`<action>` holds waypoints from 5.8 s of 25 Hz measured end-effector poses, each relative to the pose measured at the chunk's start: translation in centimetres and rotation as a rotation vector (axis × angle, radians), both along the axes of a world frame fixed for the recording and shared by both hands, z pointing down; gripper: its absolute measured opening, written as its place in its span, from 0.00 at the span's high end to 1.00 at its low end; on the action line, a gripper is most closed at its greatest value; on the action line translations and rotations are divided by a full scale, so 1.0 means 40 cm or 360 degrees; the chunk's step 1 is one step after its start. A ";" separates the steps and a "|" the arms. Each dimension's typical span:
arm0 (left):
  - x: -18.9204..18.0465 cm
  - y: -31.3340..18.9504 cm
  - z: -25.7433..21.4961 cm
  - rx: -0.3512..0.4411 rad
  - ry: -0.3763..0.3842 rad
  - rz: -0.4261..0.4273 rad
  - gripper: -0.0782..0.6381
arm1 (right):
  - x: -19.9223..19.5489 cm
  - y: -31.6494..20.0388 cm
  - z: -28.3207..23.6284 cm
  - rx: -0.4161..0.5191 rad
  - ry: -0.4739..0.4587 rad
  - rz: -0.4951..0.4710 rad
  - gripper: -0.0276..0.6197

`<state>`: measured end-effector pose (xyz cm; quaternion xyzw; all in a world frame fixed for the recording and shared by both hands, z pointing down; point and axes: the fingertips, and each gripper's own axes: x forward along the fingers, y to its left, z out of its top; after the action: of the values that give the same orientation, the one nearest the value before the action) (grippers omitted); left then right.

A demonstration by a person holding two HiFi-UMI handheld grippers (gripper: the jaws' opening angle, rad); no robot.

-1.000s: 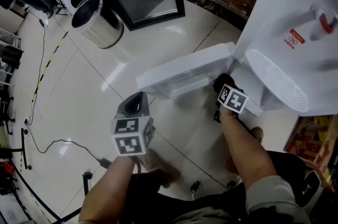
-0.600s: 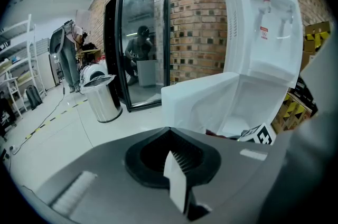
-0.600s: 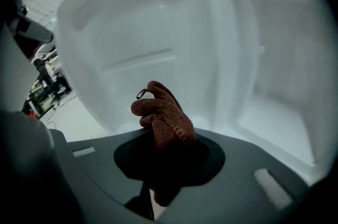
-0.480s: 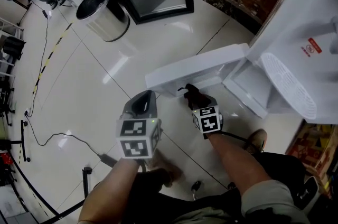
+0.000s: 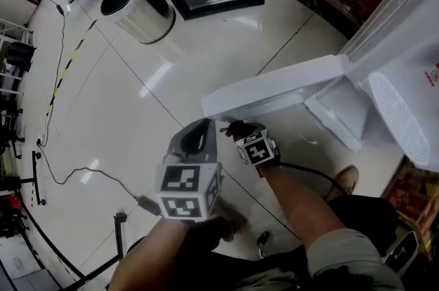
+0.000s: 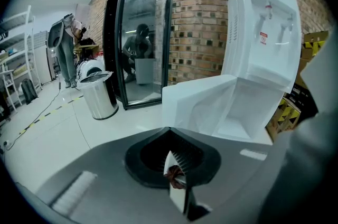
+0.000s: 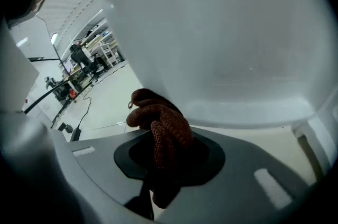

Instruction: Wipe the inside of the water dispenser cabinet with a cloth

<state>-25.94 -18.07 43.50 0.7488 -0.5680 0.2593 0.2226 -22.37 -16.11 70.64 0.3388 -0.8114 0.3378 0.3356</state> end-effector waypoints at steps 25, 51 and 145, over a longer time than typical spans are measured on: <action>0.258 0.031 -0.007 -0.0015 0.0028 0.0565 0.89 | 0.643 -0.163 0.022 -0.0018 0.0232 0.1344 0.80; 0.459 -0.014 -0.158 0.0235 0.0236 0.0486 0.89 | 0.704 -0.076 0.011 -0.0171 0.0141 0.1245 0.80; 0.824 0.112 -0.195 0.0395 0.0303 0.1016 0.89 | 1.154 0.207 -0.620 0.1219 0.0512 0.1667 0.81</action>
<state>7.04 -13.59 35.68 0.9307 -0.3092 0.1739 0.0895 23.78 -7.82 45.86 0.8294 -0.5423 0.0894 0.1003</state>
